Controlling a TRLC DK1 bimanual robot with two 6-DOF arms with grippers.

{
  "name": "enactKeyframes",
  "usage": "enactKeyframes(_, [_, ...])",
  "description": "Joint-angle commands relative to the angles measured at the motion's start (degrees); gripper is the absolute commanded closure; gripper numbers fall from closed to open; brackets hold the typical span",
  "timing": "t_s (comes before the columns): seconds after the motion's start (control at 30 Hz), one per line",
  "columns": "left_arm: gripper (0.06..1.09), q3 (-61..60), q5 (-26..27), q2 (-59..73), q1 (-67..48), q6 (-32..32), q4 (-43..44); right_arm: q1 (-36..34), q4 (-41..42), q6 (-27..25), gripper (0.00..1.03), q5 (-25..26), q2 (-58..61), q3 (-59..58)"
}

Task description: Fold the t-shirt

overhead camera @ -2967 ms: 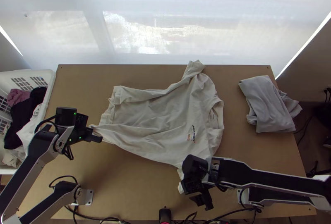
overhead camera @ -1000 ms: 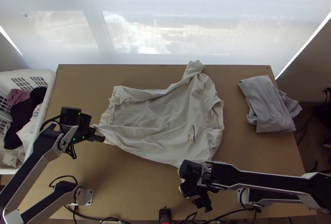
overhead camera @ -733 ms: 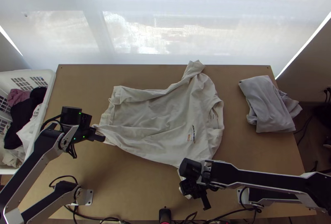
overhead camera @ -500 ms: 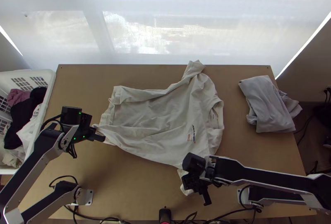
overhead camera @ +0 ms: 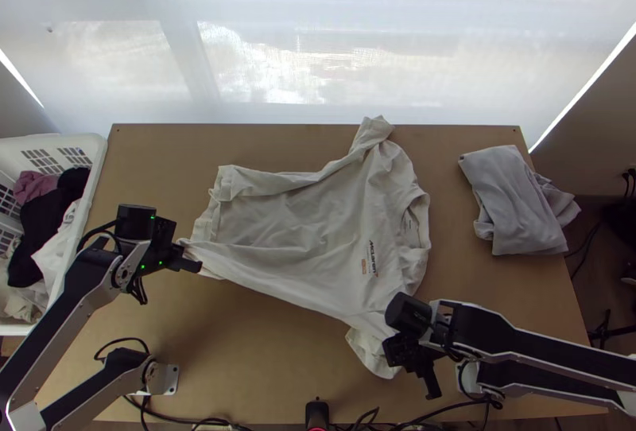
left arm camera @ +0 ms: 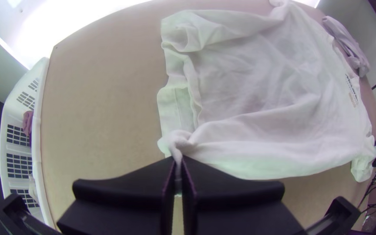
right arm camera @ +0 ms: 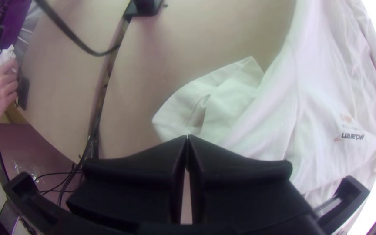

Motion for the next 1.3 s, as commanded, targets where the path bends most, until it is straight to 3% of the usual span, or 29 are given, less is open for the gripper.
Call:
enactKeyframes(0.0, [1.05,-0.5,0.0,-0.2,-0.4,0.0,0.1,-0.6,-2.8,-0.5,0.91,0.2,-6.5,-4.6])
enactKeyframes(0.07, [1.05,-0.4,0.0,-0.1,-0.6,0.0,0.1,-0.6,-2.7,-0.3,0.73,0.2,-6.5,-3.7])
enactKeyframes(0.13, [1.05,-0.3,0.0,0.0,-0.7,0.0,0.1,-0.6,-2.4,0.0,0.61,0.2,-6.1,-2.2])
enactKeyframes(0.3, [1.05,-0.2,0.0,-0.1,-0.7,0.0,0.1,-0.3,-1.5,0.4,0.46,0.2,-3.5,3.1])
enactKeyframes(0.83, [1.05,-0.8,0.0,-0.4,-0.8,-0.7,-0.5,1.9,11.5,-0.6,0.45,0.2,12.2,5.8])
enactKeyframes(1.13, [1.05,-0.9,-0.1,0.0,-0.7,-0.4,0.1,1.6,14.6,-0.3,0.45,0.5,14.0,2.2])
enactKeyframes(1.27, [1.05,-1.1,0.0,0.3,-0.7,-0.4,0.2,1.5,16.6,-0.5,0.45,2.9,14.3,0.4])
